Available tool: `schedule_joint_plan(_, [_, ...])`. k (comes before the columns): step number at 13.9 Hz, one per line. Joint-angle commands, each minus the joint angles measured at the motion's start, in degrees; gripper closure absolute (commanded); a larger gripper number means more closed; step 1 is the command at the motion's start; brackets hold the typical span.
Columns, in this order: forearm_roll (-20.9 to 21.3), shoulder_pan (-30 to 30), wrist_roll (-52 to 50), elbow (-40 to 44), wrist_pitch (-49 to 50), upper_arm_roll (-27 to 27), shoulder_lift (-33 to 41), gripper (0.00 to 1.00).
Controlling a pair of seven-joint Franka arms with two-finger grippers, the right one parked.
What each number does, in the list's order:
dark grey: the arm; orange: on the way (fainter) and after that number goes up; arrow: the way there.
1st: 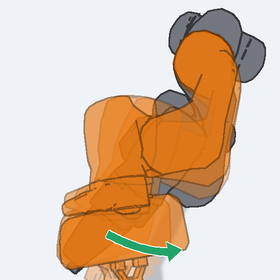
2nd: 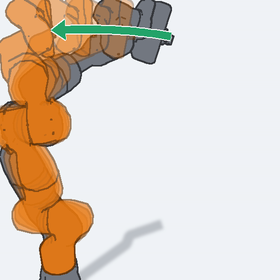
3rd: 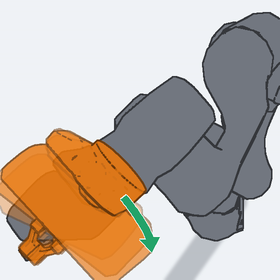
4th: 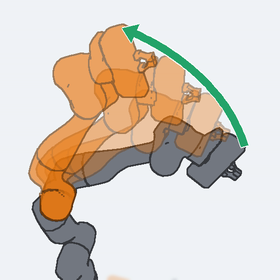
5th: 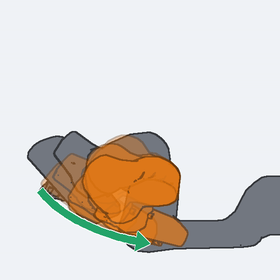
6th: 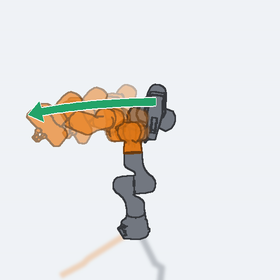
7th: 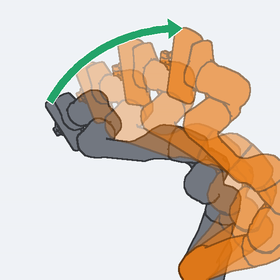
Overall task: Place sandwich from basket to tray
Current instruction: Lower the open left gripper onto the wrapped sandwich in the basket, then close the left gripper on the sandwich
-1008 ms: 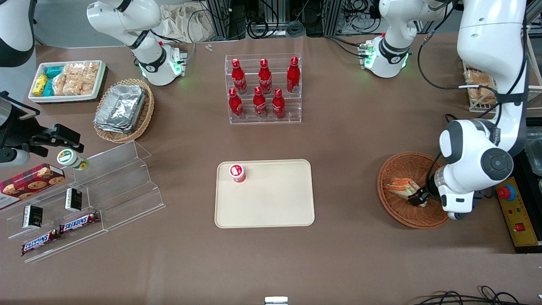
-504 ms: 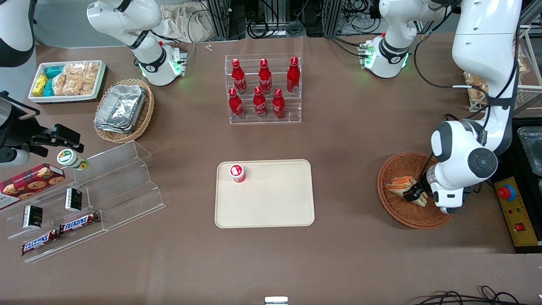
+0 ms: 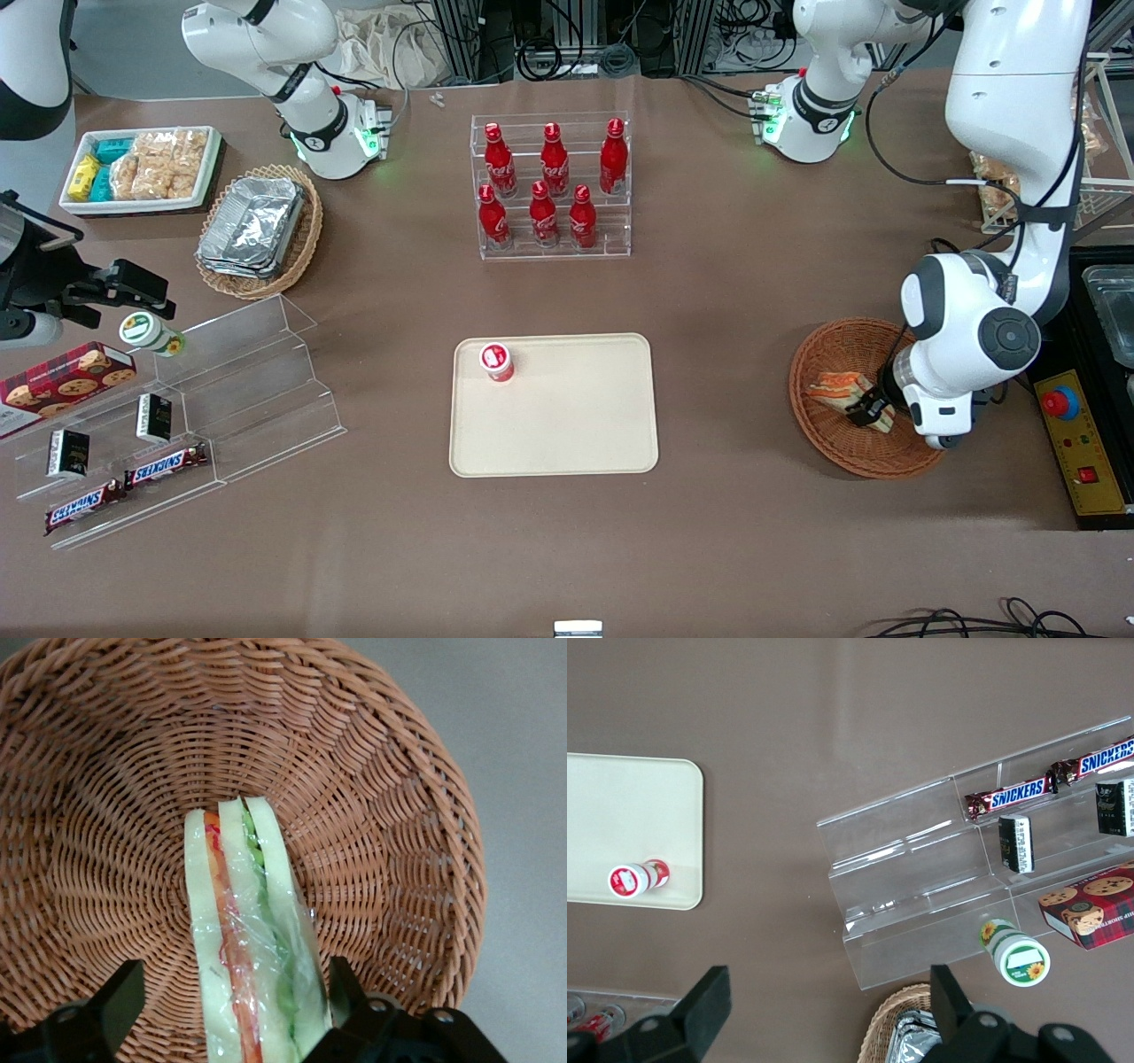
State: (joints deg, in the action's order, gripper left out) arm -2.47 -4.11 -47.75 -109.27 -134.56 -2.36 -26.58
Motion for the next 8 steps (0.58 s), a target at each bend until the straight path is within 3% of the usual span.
schedule_joint_plan(1, [-0.08, -0.02, -4.44, -1.21, -2.64, 0.08, 0.3, 0.11])
schedule_joint_plan(5, [-0.17, 0.06, -7.0, -1.83, -2.02, 0.08, 0.3, 0.13])
schedule_joint_plan(8, [-0.17, -0.02, -8.83, -1.74, -1.32, 0.08, 0.65, 0.31])
